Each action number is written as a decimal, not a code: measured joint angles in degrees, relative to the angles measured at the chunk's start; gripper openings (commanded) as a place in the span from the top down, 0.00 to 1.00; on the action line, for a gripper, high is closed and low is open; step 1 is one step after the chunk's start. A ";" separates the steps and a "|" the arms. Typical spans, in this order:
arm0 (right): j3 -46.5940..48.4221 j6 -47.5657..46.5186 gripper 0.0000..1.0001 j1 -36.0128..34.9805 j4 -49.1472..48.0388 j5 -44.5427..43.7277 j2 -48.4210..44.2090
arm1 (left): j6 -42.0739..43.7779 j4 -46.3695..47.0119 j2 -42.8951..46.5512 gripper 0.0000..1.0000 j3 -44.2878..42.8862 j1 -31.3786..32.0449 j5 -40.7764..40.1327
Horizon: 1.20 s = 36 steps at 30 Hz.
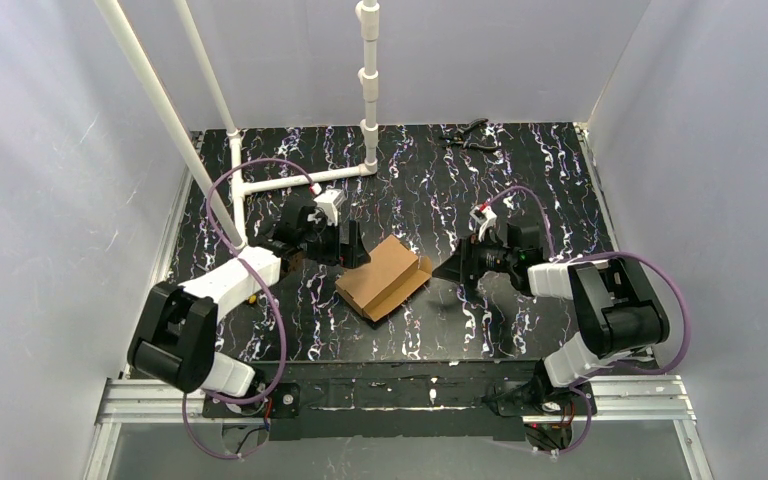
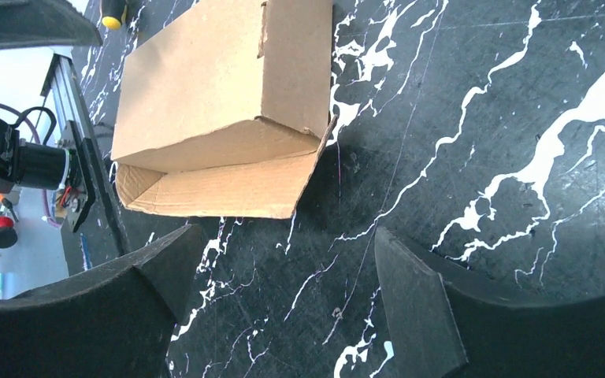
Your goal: Fold the paper box
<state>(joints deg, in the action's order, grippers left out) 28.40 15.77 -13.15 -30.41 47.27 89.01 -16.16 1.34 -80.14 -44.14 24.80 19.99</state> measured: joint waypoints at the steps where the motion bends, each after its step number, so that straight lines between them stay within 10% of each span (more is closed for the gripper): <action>1: 0.17 0.13 0.13 0.00 -0.26 0.04 0.37 | 0.24 0.28 -0.85 0.02 -0.63 -0.68 0.96; 36: 8.92 -16.96 0.12 -0.07 16.35 3.41 0.92 | -14.34 10.03 -0.22 0.02 8.46 -7.98 8.04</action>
<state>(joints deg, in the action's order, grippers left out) 37.32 -1.19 -13.21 -14.06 50.68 89.93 -30.50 11.38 -80.36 -35.68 16.82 28.03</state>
